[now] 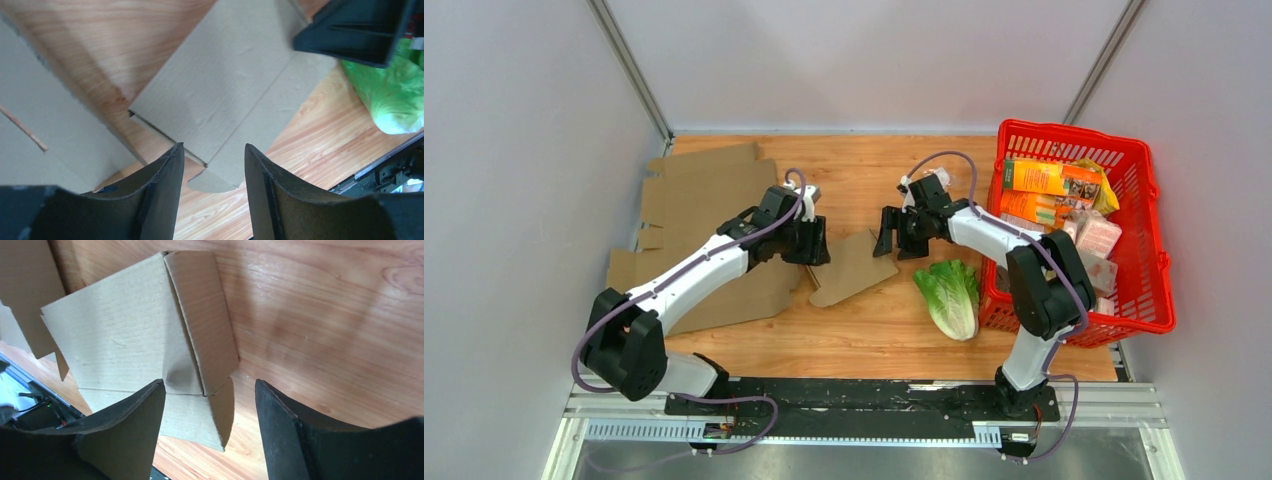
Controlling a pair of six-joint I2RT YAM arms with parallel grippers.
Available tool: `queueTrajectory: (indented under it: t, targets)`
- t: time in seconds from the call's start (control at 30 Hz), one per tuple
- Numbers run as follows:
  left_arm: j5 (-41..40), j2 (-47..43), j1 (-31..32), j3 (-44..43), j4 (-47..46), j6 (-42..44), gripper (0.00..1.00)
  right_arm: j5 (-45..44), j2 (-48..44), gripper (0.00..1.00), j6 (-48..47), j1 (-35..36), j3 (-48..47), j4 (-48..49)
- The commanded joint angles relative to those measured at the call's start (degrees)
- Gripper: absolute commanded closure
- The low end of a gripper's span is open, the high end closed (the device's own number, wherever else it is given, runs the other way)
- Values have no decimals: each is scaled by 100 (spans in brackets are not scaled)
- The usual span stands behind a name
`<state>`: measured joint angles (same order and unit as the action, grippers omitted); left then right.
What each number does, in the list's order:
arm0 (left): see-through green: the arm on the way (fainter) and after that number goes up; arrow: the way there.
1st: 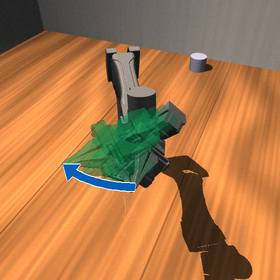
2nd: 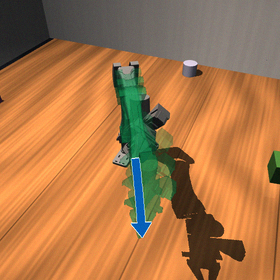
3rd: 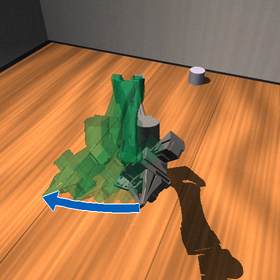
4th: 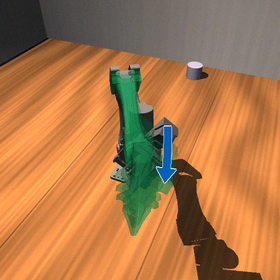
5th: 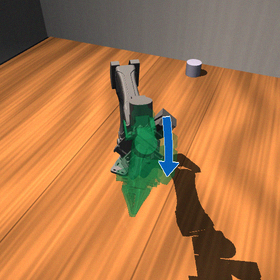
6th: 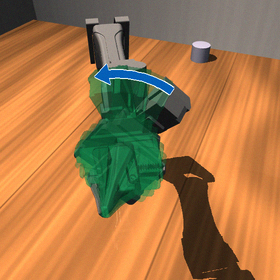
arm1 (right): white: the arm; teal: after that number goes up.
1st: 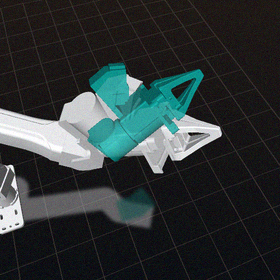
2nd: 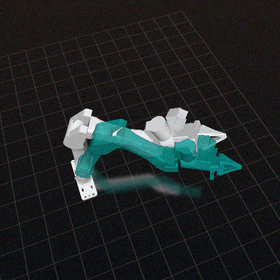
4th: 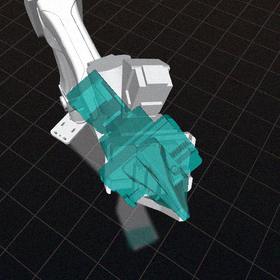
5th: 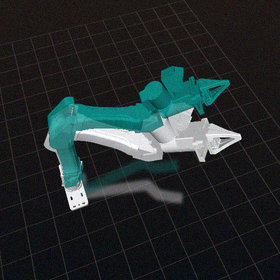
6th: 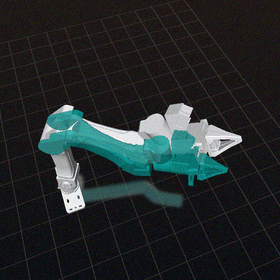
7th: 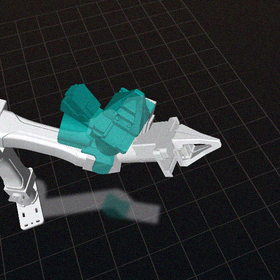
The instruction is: Fold the paper box
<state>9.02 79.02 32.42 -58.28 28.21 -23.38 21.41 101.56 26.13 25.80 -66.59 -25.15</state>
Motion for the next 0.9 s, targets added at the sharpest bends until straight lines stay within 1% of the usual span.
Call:
queueTrajectory:
  t: [0.0, 0.03, 0.07, 0.13, 0.17, 0.23, 0.27, 0.4, 0.43, 0.47, 0.5, 0.57, 0.6, 0.63, 0.73, 0.8, 0.83, 0.87]
  targets:
    - [451, -141, -525, 483, -393, -536, 44, -173, -119, 33, -653, -31, -188, -17]
    - [530, -185, -570, 667, -578, -632, 44, -198, -119, 34, -601, -49, -171, 53]
    - [540, -264, -597, 721, -614, -633, 44, -225, -127, 38, -548, -92, -136, 62]
    - [514, -343, -614, 853, -658, -590, 43, -164, -119, 40, -504, -137, -4, 176]
    - [522, -370, -615, 888, -667, -580, 43, -111, -93, 43, -495, -198, 40, 255]
    - [549, -370, -632, 967, -720, -598, 43, 108, -75, 50, -399, -225, 128, 491]
    - [566, -388, -632, 1003, -755, -624, 43, 109, -66, 57, -372, -242, 155, 519]
    - [592, -493, -641, 1170, -948, -738, 43, -171, -136, 67, -153, -260, 277, 458]
    - [601, -502, -641, 1187, -1001, -739, 43, -233, -162, 71, -91, -260, 304, 397]
    - [601, -458, -641, 1170, -1010, -739, 42, -295, -197, 76, 110, -260, 374, 379]
    - [627, -423, -650, 1153, -1019, -730, 41, -391, -294, 78, 216, -269, 514, 361]
    - [855, -214, -650, 1056, -1098, -721, 41, -418, -478, 79, 593, -260, 751, 518]
    - [935, -125, -650, 1021, -1202, -721, 41, -279, -679, 78, 673, -251, 979, 746]
    - [1005, -46, -650, 1012, -1264, -764, 41, -234, -760, 78, 709, -251, 1016, 774]
    - [944, 332, -667, 881, -1379, -757, 41, -207, -970, 71, 552, -251, 929, 704]
    - [962, 640, -676, 705, -1423, -739, 42, -172, -980, 59, 254, -260, 780, 625]
    - [970, 736, -685, 643, -1467, -730, 41, -129, -902, 51, 139, -269, 561, 521]
    - [988, 955, -685, 573, -1485, -721, 41, -85, -840, 49, 51, -295, 455, 450]
